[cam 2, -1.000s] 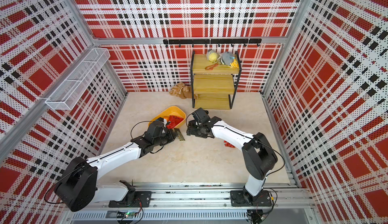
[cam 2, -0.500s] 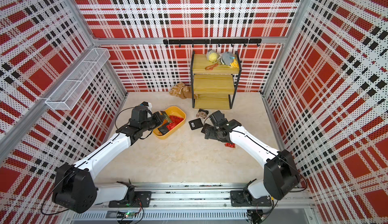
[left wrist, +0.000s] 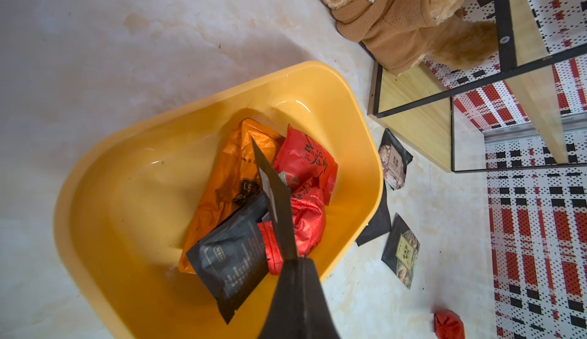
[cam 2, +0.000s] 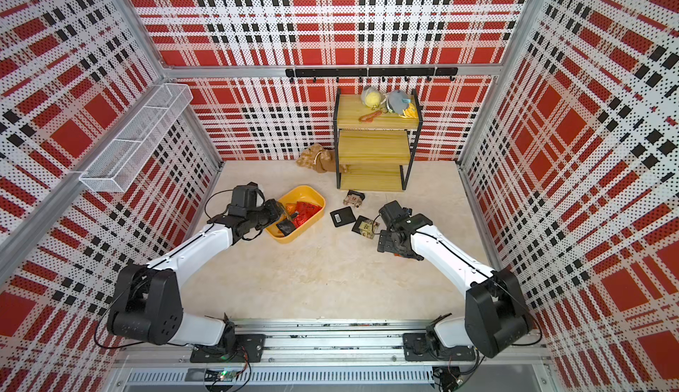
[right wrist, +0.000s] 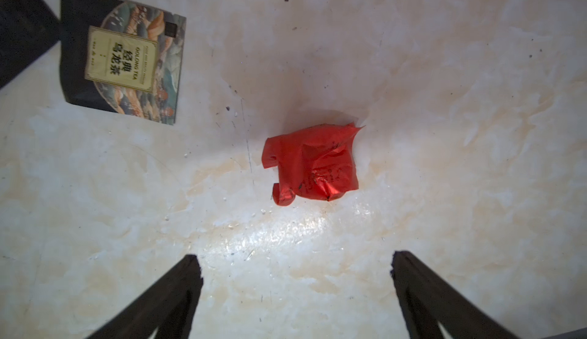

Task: Put the tea bags into the storage box
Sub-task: Place the tea bag in the storage box, then pick up the tea bag from the center of the board.

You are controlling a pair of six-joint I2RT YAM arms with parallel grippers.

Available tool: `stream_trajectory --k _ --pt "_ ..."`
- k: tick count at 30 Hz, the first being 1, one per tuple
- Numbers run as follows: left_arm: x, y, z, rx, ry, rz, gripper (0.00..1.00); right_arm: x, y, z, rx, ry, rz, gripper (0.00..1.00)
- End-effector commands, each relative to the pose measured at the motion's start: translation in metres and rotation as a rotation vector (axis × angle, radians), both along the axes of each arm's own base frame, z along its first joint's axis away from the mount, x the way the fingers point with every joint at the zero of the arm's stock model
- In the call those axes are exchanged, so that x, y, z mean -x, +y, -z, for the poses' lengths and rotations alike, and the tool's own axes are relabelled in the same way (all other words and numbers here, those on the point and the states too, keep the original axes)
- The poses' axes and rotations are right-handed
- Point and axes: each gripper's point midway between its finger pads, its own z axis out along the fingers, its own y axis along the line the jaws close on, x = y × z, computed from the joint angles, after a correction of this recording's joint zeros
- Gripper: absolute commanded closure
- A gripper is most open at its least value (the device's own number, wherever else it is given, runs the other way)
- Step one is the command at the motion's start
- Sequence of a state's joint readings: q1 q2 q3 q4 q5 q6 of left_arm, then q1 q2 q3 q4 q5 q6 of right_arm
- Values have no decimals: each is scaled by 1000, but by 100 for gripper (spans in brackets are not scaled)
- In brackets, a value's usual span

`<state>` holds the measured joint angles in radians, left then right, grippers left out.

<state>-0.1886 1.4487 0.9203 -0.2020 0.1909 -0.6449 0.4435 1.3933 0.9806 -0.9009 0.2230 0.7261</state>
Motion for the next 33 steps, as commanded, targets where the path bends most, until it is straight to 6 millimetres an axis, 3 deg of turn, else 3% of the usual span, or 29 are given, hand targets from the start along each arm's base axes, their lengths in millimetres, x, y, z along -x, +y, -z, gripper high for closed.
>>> stream_trajectory --k 1,3,9,16,26,33 --pt "2 6 8 -22 7 -3 69 -1 -9 12 16 21 5 0" --pt "3 8 6 -22 1 -8 57 -5 -10 16 6 18 4 0" --pt "6 13 -11 -7 -39 -25 45 -14 0 27 -54 12 -20 0" --pt "14 17 -17 18 -53 -32 44 -22 2 41 -68 27 -27 2" --pt "23 20 -13 23 -36 -38 44 -21 -1 59 -38 66 -43 17" --pt "29 24 -13 22 -32 -46 44 -21 -8 63 6 78 -27 17"
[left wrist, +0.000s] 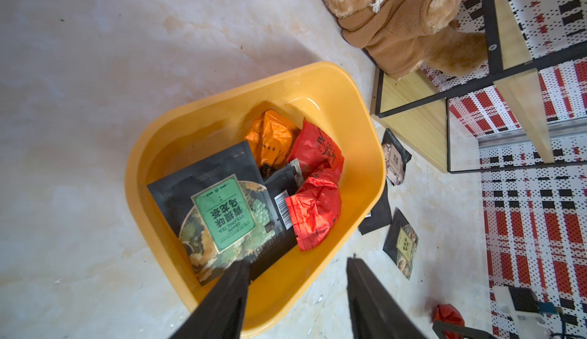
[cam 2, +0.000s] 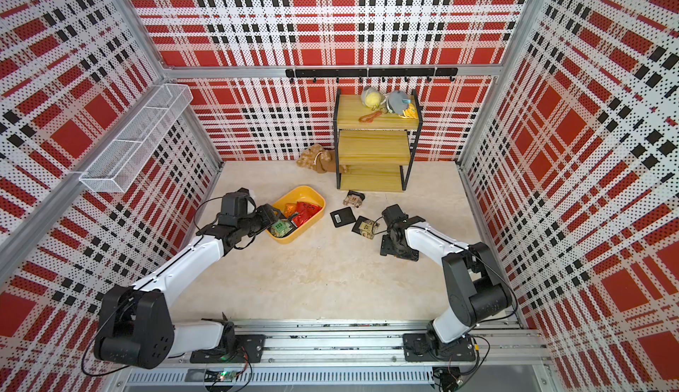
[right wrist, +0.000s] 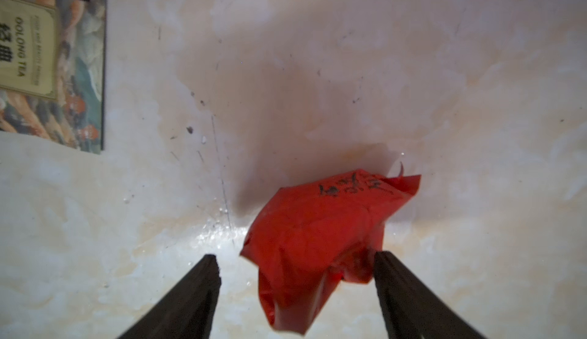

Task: Put the tea bags into the storage box
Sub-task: Pick up the tea bag from the center of the board.

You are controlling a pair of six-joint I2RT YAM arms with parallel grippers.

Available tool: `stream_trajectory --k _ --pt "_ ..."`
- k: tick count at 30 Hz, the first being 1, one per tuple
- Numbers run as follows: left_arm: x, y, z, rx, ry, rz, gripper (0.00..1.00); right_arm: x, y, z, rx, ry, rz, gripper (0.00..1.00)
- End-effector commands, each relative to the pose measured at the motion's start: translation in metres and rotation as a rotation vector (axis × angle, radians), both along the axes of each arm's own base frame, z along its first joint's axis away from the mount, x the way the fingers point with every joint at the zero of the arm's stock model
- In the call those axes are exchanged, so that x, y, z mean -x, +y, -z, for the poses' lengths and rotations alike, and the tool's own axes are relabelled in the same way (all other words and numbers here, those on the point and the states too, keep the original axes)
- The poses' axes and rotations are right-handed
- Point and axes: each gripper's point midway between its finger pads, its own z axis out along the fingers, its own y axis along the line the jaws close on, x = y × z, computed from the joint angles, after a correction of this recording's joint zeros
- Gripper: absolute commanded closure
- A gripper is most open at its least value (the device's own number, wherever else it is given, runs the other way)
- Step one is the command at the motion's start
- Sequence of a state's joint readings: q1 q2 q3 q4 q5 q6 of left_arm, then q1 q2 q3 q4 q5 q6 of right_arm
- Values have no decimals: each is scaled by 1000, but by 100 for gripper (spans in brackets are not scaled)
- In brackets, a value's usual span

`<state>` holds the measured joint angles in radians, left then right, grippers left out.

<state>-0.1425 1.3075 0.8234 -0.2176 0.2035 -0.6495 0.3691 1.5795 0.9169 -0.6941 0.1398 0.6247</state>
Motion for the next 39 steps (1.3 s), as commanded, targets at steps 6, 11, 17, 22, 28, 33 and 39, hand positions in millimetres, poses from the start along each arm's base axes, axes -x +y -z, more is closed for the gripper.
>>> stream_trajectory --k 6,11,17,22,28,33,39 --pt "7 5 -3 9 -6 -11 44 -6 -12 1 58 -13 22 9" --pt "8 6 -4 9 -4 -12 44 -12 -10 7 58 -10 10 14" --pt "10 9 -4 1 -4 -18 44 -16 -10 11 67 -7 -6 17" --pt "13 13 -4 -7 -1 -24 44 -22 -12 8 92 -23 -22 27" --pt "16 16 -3 -10 1 -29 44 -26 -8 6 77 -30 -28 41" --pt "21 19 2 -12 10 -32 44 -30 -1 0 41 -39 -38 47" --pt "30 21 11 -10 27 -38 44 -36 14 -17 14 -67 -66 51"
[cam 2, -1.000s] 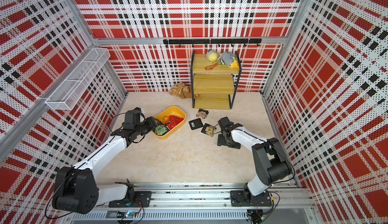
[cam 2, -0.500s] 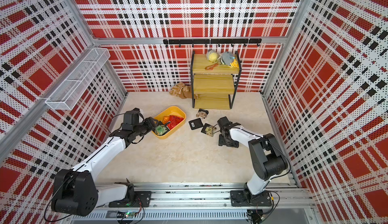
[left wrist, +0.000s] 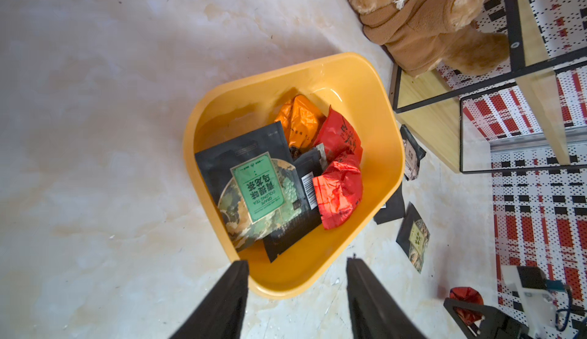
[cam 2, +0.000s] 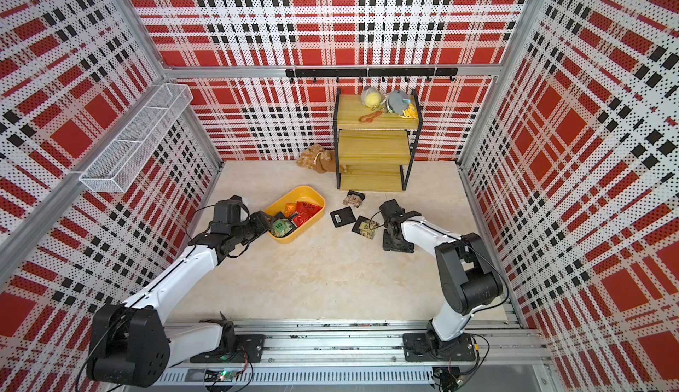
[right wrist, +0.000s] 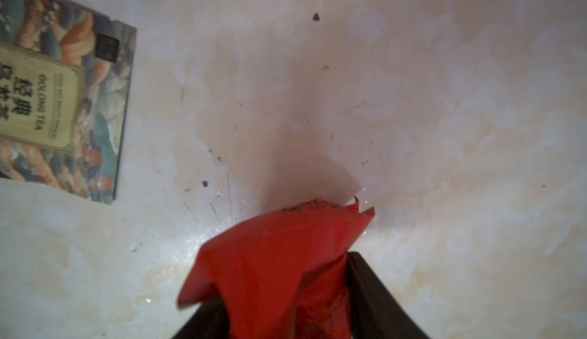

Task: Put the tea bags into the storage box
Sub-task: Pick up the tea bag from the center of the board, then place the tea bag in the storage box.

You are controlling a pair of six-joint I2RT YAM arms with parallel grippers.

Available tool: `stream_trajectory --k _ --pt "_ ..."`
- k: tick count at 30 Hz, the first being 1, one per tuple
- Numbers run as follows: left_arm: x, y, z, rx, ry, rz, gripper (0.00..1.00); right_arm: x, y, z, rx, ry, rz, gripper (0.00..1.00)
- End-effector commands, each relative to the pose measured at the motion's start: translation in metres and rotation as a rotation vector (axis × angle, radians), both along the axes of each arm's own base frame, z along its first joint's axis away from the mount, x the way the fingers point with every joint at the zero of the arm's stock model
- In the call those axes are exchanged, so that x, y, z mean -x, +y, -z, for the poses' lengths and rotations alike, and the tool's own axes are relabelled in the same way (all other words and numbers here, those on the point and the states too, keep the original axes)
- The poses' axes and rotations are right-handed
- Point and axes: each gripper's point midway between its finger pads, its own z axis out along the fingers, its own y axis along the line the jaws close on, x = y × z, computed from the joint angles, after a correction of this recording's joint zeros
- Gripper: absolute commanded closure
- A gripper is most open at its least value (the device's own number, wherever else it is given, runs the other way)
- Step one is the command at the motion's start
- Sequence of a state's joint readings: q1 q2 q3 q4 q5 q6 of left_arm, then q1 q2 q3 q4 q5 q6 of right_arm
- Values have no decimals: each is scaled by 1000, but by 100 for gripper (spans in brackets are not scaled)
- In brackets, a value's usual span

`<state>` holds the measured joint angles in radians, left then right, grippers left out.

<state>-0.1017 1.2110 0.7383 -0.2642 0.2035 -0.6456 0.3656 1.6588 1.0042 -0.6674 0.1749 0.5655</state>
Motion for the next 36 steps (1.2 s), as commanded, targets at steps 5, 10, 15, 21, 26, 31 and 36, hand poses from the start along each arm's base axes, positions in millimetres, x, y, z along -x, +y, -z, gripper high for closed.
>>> stream_trajectory --k 5,10,15,21,26,31,36 --pt "11 5 2 3 -4 -10 44 -21 47 -33 -30 -54 -95 51" --pt "16 7 2 12 -8 -20 44 -43 114 -61 -65 -99 -204 51" --pt "26 9 2 21 -6 -31 44 -68 198 -82 -117 -131 -335 50" --pt "38 13 8 31 14 -56 44 -97 269 -97 -193 -175 -437 50" --pt "38 14 17 24 43 -72 44 -115 309 -90 -321 -181 -463 50" --pt "26 11 8 21 32 -57 44 -119 325 -71 -405 -151 -442 38" --pt "18 6 -1 -7 15 -46 44 -125 321 -73 -401 -175 -436 25"
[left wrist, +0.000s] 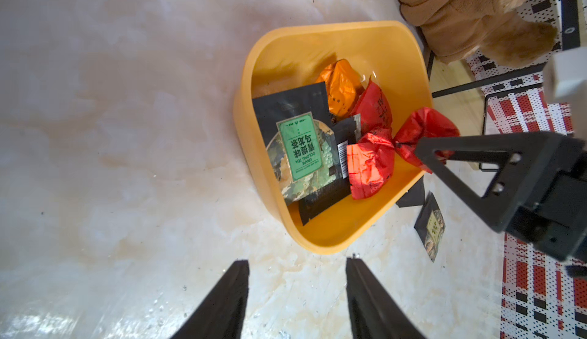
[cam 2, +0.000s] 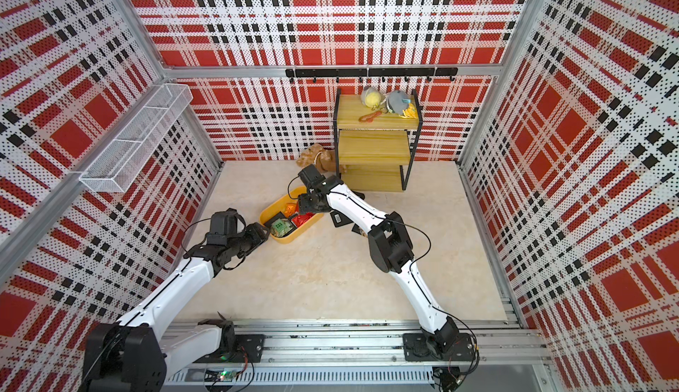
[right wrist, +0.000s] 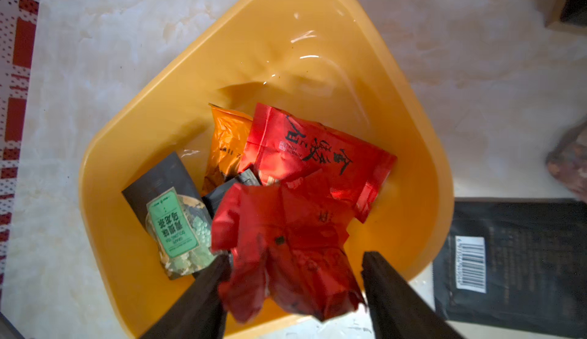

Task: Put the tea bags into the storage box
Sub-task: Place the tea bag in the storage box, then pick up the tea bag from the center of the board.

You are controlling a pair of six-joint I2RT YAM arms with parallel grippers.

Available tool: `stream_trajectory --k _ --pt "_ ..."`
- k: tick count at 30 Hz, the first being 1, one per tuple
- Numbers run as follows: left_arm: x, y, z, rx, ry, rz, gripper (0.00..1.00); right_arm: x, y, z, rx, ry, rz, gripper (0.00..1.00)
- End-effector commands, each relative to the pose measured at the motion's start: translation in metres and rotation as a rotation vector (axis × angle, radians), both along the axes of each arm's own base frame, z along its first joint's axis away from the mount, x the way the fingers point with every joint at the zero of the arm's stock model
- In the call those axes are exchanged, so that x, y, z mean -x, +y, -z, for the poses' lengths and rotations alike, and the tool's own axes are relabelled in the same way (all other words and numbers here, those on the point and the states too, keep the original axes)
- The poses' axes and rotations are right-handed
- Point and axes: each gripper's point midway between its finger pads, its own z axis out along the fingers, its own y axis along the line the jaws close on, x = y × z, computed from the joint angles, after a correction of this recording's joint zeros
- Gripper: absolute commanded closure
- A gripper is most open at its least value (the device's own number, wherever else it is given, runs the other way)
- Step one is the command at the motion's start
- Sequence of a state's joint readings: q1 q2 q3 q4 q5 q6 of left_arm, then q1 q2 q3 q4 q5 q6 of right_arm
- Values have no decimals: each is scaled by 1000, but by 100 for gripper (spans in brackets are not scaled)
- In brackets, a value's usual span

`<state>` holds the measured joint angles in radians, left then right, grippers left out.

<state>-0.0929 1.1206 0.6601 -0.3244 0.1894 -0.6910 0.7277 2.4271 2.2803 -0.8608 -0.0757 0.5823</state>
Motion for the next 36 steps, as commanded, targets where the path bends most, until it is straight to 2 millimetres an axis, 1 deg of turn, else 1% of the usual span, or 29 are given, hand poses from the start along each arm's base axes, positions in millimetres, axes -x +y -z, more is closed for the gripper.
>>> stream_trajectory --k 1,4,6,8,11,13,15,17,20,22,23,24,26,28,30,31,34,36 --pt "-11 -5 -17 -27 -45 10 44 -8 0 -16 -34 -37 12 24" --pt "-13 -18 -23 -33 -56 28 44 -7 -13 -35 -24 -82 35 23" --pt "-13 -27 -26 -37 -63 42 44 -3 -27 -46 -22 -106 58 22" --pt "-14 -40 -30 -35 -68 65 44 1 -44 -62 -32 -135 87 21" --pt "-13 -66 -36 -30 -76 112 44 11 -75 -76 -9 -159 140 20" --pt "-15 -88 -41 -31 -79 149 44 18 -98 -78 -9 -162 173 20" --pt "-17 -106 -44 -27 -82 177 44 24 -114 -80 -15 -169 199 20" --pt "-19 -125 -49 -10 -96 205 44 29 -134 -73 7 -155 228 20" --pt "-24 -153 -48 35 -106 239 44 38 -162 -47 30 -100 257 28" --pt "-29 -171 -45 83 -115 270 44 42 -178 -30 28 -69 273 42" --pt "-32 -179 -44 112 -121 283 44 44 -186 -24 32 -59 283 48" --pt "-34 -188 -43 140 -130 302 44 46 -194 -18 38 -51 288 55" --pt "-40 -205 -40 188 -143 340 45 49 -207 -9 55 -44 297 66" --pt "-47 -222 -38 224 -156 377 45 52 -218 -1 68 -33 296 80" --pt "-53 -238 -31 255 -149 410 45 52 -225 5 69 -20 304 95" --pt "-56 -247 -27 272 -145 424 45 52 -228 8 60 -13 307 100" --pt "-63 -273 -10 305 -108 475 45 53 -231 18 26 15 307 100" --pt "-67 -286 1 306 -88 495 44 54 -229 23 9 25 299 100"
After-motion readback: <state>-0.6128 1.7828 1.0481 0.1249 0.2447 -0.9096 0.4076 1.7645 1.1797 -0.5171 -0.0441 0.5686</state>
